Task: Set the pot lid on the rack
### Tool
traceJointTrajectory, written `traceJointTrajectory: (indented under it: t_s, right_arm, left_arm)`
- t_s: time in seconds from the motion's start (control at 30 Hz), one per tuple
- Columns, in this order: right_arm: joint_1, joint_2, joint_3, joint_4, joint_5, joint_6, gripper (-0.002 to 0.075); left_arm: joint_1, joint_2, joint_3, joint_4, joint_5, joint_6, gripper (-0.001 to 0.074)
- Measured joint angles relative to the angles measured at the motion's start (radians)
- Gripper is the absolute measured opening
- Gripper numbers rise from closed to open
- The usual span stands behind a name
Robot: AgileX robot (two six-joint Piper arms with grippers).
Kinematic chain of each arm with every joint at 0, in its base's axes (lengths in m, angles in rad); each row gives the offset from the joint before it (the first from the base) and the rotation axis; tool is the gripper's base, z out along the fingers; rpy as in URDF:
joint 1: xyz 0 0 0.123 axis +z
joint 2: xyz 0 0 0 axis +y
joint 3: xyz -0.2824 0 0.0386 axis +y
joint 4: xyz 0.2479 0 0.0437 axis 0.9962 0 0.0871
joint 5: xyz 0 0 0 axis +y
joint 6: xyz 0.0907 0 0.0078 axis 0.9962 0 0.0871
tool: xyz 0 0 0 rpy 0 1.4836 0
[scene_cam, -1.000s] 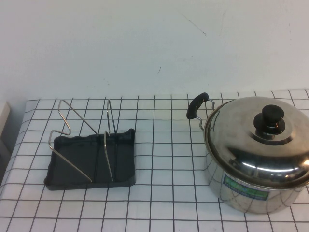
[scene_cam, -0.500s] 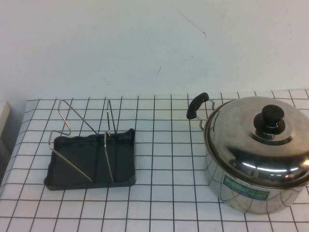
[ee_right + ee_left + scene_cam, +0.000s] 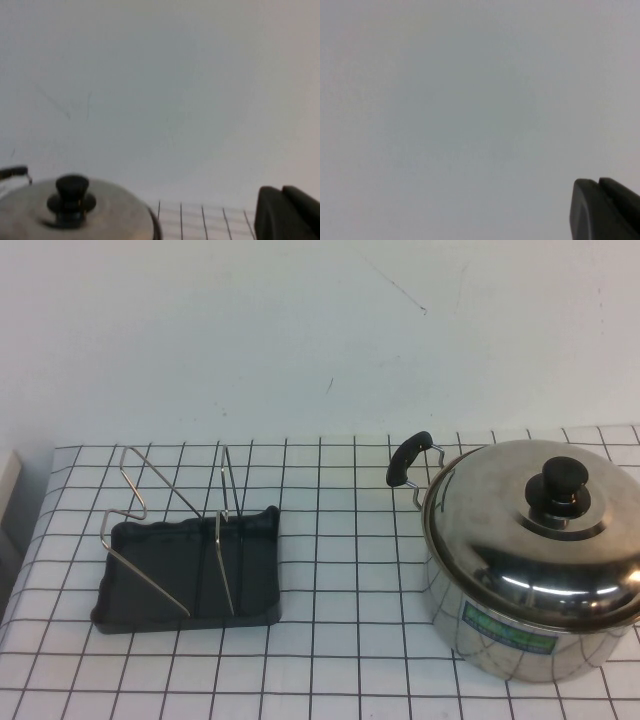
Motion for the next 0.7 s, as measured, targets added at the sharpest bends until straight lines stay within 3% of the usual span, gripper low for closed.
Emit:
traceJointTrajectory:
  t_s: [0.17, 0.37, 0.5, 0.7]
  right_arm:
    - [0.0, 0.125, -0.1, 0.046, 0.267, -0.152, -0.0003]
    - [0.0, 0.297, -0.12, 0.337, 0.351, -0.5, -0.0003]
    - [0.0, 0.431, -0.12, 0.622, 0.355, -0.861, -0.0003]
    - [0.0, 0.673, -0.12, 1.185, 0.333, -1.487, 0.0001]
  left_arm:
    - [0.0, 0.002, -0.168, 0.027, 0.429, -0.004, -0.0003]
    - [0.0, 0.119, -0.367, 0.043, 0.73, -0.004, -0.0003]
    - [0.0, 0.227, -0.437, 0.035, 0.819, 0.029, -0.0002]
    - [0.0, 0.363, -0.449, -0.076, 0.765, 0.084, -0.0003]
